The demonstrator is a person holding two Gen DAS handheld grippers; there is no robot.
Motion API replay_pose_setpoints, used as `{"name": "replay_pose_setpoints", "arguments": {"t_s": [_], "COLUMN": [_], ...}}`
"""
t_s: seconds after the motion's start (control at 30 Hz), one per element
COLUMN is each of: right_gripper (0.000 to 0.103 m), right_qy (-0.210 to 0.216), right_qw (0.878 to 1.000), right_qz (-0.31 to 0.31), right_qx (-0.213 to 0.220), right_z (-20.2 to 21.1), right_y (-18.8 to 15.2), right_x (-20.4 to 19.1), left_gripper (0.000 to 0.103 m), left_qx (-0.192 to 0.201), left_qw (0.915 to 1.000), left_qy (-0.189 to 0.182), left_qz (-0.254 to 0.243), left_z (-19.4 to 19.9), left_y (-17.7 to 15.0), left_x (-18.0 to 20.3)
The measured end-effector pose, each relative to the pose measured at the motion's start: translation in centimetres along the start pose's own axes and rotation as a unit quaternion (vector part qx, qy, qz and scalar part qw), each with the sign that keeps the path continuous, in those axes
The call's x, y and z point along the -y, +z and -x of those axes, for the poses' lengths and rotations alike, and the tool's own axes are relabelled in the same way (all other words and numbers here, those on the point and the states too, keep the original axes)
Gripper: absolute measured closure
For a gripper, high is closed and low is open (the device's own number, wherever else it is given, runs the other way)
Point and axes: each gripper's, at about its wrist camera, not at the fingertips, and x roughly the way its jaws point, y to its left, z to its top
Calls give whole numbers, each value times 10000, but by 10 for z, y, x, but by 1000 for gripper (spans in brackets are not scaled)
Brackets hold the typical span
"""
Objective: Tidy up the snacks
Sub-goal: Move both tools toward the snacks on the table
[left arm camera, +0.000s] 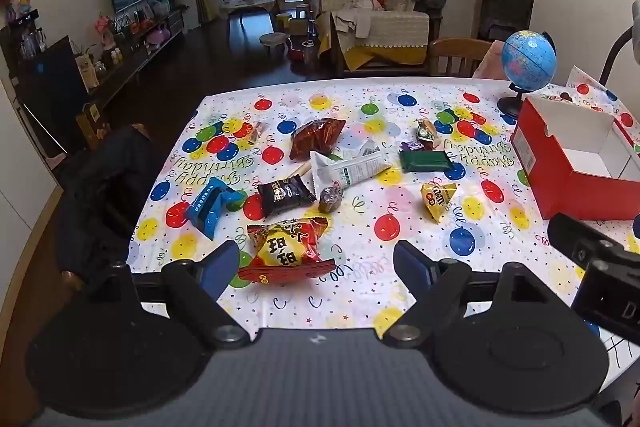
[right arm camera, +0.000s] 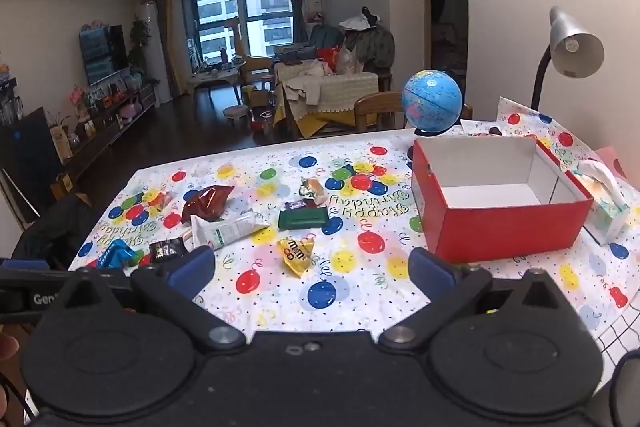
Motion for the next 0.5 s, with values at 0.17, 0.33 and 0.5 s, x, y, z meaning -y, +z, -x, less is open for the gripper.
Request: {"name": "replay_pose_setpoints", "arguments": {"t_s": [0.17, 0.33, 0.5], "right_gripper": [0, 0, 1], "right_qy": [32, 109, 122], "right_qw": [10000, 9999, 9999], "right_qz": [50, 30, 51], "right_qx": [-8, -19, -27], "right_z": [3, 2, 1], "right_y": [-1, -1, -1], "right_x": [-5, 2, 1], "left_gripper": [19, 19, 19], "left_qx": [-26, -33, -35], "left_qw": [10000, 10000, 10000], "left_qy": [6, 12, 6], "left_qz": [5, 5, -1], "left_z": [2, 2, 6], "left_y": [1, 1, 1], "left_x": [1, 1, 0]}}
